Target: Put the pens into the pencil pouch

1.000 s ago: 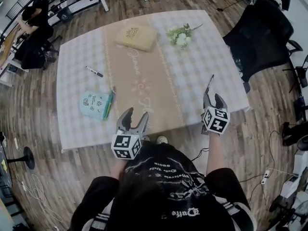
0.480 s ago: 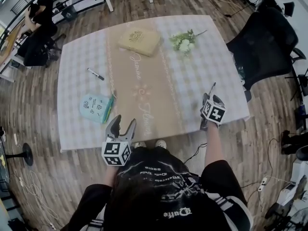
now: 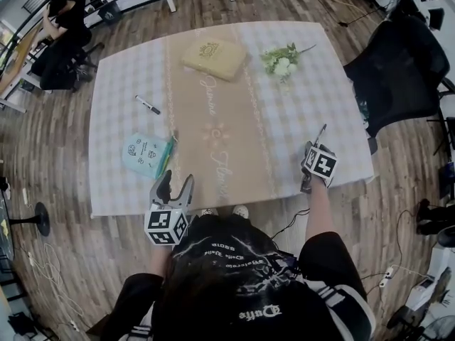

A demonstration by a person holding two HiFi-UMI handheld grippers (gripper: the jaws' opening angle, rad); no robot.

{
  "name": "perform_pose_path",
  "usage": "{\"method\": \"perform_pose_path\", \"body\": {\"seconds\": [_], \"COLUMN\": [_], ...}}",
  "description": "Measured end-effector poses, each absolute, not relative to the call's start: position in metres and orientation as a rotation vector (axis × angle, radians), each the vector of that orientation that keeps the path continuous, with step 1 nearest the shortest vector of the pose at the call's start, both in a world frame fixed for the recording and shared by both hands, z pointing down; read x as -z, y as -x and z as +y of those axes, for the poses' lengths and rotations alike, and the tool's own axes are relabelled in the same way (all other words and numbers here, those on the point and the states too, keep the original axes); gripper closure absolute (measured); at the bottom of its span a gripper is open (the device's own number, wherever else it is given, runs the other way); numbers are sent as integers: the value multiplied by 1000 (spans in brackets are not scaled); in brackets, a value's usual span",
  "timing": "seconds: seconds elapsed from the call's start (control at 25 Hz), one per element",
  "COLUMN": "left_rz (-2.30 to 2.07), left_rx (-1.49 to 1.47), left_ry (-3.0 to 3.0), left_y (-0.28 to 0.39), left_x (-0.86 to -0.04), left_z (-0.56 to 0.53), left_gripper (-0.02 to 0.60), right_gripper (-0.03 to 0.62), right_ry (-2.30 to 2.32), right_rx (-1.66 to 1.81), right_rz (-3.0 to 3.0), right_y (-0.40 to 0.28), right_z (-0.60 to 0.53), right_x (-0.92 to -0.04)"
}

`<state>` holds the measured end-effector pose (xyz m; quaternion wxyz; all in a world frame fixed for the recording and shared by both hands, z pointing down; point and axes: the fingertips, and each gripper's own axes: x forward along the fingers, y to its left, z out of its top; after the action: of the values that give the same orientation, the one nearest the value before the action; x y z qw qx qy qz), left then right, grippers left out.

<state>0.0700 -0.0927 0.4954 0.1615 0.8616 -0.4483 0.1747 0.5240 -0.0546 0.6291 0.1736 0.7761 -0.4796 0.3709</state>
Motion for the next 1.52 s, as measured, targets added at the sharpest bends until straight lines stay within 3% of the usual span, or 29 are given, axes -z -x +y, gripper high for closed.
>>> {"method": "perform_pose_path", "body": {"seconds": [0.28, 0.48, 1.12, 1.52], "left_rz": [-1309, -1325, -1408, -1579], "left_rx": [-516, -519, -491, -730], "left_ry": [-2442, -2431, -2406, -2413], "left_y": [-56, -47, -13, 24], "left_x": [-499, -501, -497, -513], "left_z": [-90, -89, -104, -117], "left_gripper": [299, 298, 298, 298], "right_gripper": [404, 523, 528, 528], "right_ry": [-2214, -2245, -2339, -2251], "right_rx": [-1053, -1046, -915, -806], "right_rz": [-1296, -1239, -1274, -1463], "right_y": [-527, -533, -516, -450], "right_z": [-55, -47, -41, -33], "right_x": [-633, -634, -619, -601]}}
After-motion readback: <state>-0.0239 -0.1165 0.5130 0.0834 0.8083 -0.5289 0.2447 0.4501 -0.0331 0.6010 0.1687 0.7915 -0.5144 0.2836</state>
